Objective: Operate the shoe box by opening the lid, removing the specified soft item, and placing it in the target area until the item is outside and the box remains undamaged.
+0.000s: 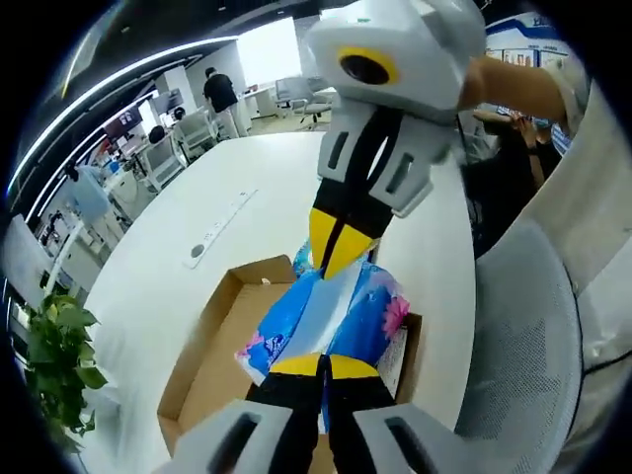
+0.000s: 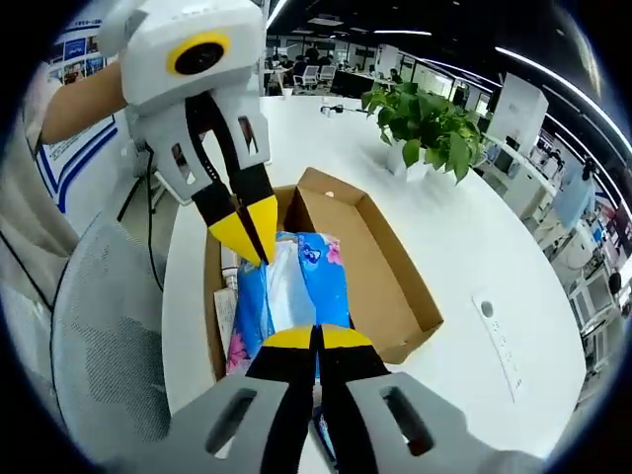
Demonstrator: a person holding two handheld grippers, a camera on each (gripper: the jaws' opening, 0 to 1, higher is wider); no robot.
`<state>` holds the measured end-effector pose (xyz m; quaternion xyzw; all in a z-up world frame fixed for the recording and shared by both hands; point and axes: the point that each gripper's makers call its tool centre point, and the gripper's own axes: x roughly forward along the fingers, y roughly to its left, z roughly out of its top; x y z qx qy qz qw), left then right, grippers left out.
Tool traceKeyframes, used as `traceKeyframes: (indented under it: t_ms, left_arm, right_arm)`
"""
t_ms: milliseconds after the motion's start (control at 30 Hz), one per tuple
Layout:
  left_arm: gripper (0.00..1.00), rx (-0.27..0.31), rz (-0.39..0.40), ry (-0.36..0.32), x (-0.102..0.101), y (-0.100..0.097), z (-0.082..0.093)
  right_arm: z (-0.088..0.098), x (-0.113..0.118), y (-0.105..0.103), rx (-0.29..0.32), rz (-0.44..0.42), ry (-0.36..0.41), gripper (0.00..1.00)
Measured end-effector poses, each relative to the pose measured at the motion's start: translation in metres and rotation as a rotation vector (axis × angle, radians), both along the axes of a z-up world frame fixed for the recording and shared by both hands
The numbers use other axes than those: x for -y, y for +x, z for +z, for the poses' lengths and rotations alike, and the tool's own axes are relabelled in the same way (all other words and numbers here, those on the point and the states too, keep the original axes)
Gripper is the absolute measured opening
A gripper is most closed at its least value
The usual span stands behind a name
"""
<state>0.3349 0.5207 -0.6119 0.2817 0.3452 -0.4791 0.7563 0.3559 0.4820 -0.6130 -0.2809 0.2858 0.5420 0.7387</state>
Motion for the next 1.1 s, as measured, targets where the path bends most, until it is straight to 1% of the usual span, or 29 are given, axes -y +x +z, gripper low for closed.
traceKeyframes:
  t_ms: [133,367,433,467,600,833,1100]
  left_arm:
    - [0.0,0.0,-0.018,-0.004,0.013,0.0,0.002]
    - [0.0,-0.002,-0.059,-0.014,0.041,-0.001,0.005]
    - [0.0,-0.002,-0.063,-0.017,0.046,-0.001,0.006]
    - [0.0,-0.003,-0.071,-0.02,0.052,-0.001,0.006]
    - [0.0,-0.008,-0.091,-0.025,0.069,0.0,0.005]
    - [0.0,-0.011,-0.117,-0.038,0.097,0.004,0.009]
    - [0.0,-0.015,-0.147,-0.054,0.127,0.009,0.01]
  right_arm:
    - [0.003,0.011,0.001,0.002,-0.005,-0.003,0.0]
    - [0.005,0.04,0.002,-0.003,-0.015,-0.018,0.0]
    - [0.005,0.044,0.002,-0.005,-0.017,-0.021,0.0]
    - [0.006,0.051,0.002,-0.007,-0.02,-0.025,0.0]
    - [0.006,0.062,0.003,-0.008,-0.025,-0.03,0.0]
    - [0.006,0.092,0.008,-0.027,-0.058,-0.032,0.0]
    - [0.009,0.12,0.02,-0.016,-0.094,-0.016,0.0]
